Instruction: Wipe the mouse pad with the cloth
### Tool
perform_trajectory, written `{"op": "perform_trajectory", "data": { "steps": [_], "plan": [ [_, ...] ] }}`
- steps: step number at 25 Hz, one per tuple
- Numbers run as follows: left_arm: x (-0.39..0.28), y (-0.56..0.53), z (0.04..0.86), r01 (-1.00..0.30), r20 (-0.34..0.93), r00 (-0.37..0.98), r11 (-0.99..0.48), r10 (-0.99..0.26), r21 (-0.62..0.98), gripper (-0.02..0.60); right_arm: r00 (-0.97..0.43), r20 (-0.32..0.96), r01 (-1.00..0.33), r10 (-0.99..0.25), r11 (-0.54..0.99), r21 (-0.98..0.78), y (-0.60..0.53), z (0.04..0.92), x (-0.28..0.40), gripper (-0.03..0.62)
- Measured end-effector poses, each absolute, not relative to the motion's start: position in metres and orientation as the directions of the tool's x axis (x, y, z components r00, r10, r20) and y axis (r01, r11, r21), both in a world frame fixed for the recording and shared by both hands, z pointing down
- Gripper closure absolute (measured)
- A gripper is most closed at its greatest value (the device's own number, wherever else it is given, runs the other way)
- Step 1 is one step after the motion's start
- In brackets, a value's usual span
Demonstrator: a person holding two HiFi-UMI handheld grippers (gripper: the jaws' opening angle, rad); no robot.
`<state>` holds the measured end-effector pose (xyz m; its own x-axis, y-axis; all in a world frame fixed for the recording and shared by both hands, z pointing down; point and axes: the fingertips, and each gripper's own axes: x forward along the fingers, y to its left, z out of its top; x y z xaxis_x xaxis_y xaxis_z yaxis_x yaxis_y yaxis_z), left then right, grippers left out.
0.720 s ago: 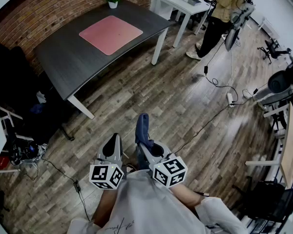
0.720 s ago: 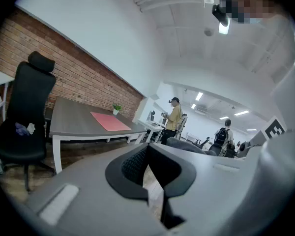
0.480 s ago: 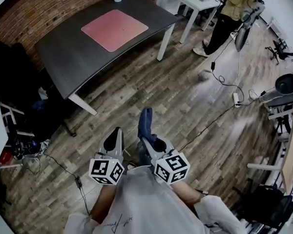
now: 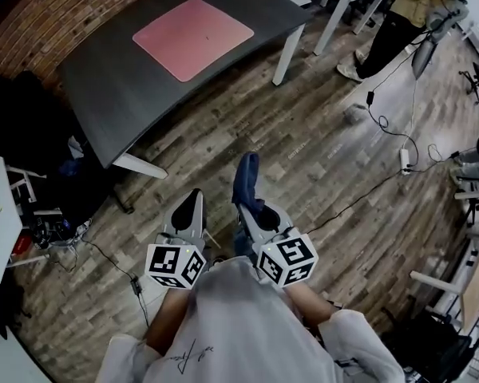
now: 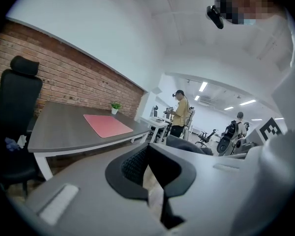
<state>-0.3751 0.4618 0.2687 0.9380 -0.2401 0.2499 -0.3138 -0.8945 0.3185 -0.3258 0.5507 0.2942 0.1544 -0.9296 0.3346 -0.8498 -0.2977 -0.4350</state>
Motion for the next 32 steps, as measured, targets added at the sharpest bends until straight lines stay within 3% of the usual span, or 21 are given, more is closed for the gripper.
{"op": "perform_trajectory", "data": {
  "steps": [14,24,32],
  "plan": [
    [-0.284,0.441,0.282,-0.321,0.303,0.926,-0.889,-0.224,0.326,0.578,-0.007,0.418,-0.865,-0.908,-0.204,-0.459,0.515,0.318,-0.253,0.530],
    [-0.260,0.433,0.281,-0.343,0.303,0.921,-0.880,-0.245,0.328,0.575,-0.088,0.337,-0.876,-0.937,-0.088,-0.474,0.503,0.302,-0.244,0.526],
    [-0.247,0.397,0.290,-0.363,0.301,0.915,-0.870,-0.267,0.333,0.569,-0.050,0.322,-0.868,-0.945,-0.119,-0.482,0.475,0.308,-0.217,0.526]
  ]
}}
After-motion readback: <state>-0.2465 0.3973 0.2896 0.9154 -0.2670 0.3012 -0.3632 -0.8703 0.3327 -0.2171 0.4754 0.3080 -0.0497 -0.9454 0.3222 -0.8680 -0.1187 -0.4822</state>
